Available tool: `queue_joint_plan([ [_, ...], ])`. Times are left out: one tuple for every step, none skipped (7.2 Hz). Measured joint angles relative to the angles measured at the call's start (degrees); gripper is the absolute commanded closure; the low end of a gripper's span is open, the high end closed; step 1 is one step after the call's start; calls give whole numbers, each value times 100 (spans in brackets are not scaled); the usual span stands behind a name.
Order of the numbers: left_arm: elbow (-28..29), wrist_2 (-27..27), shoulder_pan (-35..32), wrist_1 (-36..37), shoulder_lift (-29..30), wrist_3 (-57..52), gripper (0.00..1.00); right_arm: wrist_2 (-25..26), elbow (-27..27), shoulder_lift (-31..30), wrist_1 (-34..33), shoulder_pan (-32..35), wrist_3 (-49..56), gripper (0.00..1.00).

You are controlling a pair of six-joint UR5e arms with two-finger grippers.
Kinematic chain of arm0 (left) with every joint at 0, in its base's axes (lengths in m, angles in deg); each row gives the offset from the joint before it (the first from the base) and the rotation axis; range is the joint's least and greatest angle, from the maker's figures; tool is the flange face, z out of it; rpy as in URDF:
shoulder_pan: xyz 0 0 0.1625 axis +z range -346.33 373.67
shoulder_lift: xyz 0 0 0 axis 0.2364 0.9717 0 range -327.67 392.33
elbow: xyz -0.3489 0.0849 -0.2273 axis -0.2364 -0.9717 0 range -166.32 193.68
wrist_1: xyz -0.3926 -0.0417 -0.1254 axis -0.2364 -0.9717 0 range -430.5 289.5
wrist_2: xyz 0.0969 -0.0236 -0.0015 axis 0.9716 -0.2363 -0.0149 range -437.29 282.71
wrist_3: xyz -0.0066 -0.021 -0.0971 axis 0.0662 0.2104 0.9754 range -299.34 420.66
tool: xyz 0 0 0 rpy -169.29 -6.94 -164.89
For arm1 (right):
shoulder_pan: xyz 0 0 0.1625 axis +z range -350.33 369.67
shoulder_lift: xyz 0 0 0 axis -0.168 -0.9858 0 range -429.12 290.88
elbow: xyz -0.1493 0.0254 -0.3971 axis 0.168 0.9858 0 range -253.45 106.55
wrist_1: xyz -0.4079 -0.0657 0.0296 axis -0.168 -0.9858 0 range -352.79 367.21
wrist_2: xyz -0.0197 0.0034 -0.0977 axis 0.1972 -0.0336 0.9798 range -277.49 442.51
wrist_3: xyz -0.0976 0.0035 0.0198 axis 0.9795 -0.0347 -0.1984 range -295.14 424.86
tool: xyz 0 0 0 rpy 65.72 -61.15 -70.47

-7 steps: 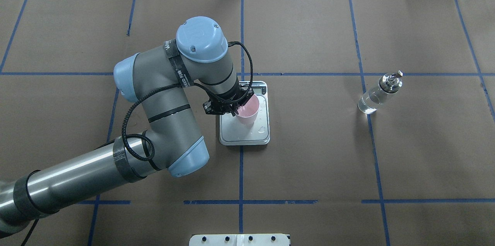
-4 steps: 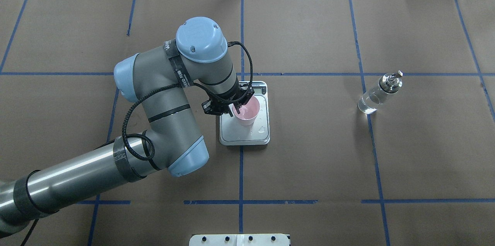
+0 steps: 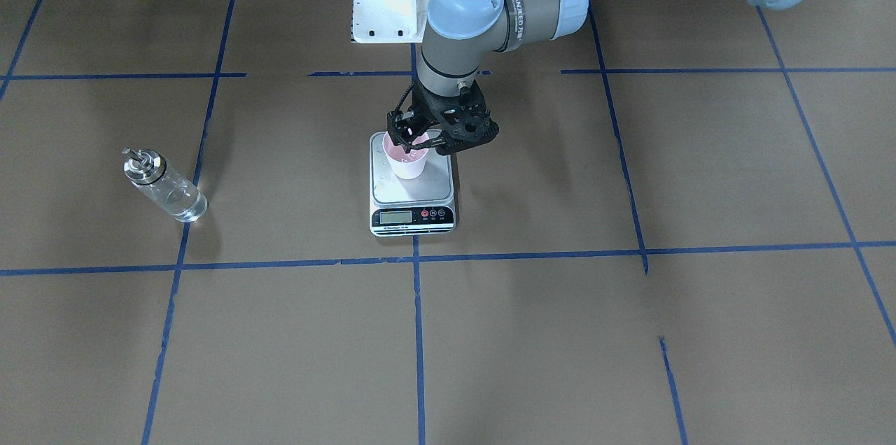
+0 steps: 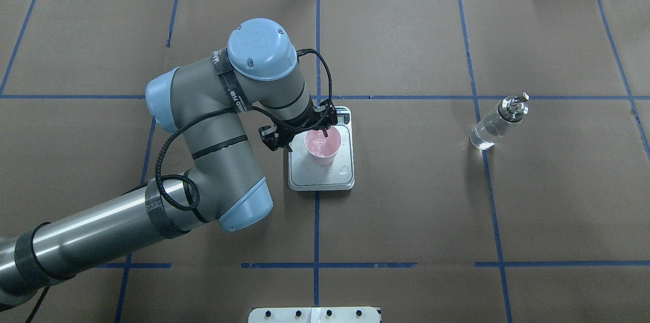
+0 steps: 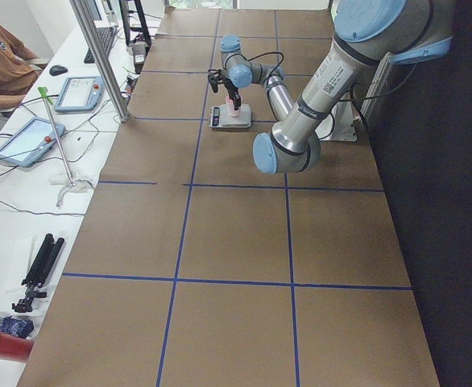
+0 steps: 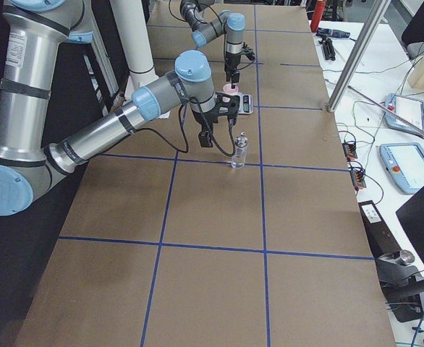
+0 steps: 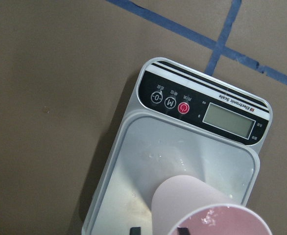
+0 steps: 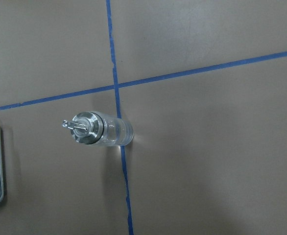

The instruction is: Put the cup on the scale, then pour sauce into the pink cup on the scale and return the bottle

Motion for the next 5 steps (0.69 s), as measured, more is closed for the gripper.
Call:
queue_joint_plan([
  [-162,-10,-58,73,0,-14,0,158,-166,-109,-1,-203,-210,0],
  [-342,-59,-142,228,0,-97,0,343,-314,-179,1,-468,-486,0],
  [-544,-151,-261,461,-2,-288,0,527,-428,-214,12,-758,-783,0],
  [-821,-238,-412,764,-39,-543,0,766,-513,-230,47,-1085,-1061,0],
  [-1194,-292,-572,1061,-173,-811,0,1289,-603,-236,179,-1634,-1468,0],
])
